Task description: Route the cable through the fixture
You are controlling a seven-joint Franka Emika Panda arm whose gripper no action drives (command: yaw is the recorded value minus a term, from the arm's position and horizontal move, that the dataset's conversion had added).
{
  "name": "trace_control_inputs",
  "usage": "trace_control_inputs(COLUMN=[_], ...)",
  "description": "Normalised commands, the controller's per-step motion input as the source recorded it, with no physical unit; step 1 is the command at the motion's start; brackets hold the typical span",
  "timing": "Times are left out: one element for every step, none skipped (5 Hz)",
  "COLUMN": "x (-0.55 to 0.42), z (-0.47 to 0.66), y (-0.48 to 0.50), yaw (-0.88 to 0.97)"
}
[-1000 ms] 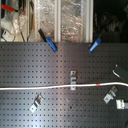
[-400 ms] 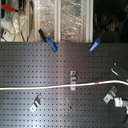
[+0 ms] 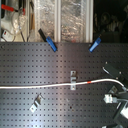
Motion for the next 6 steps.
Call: trace_control_inputs(x=[-0.227,-0.378,-0.066,-0.541,-0.012,-0.21], z=[0.0,0.0,0.0,0.05,0.0,0.01], y=[0.174,0.222,-0.013,0.009,-0.012,-0.181], yaw=[0.17,0.34,0.0,0.27,0.0,0.0])
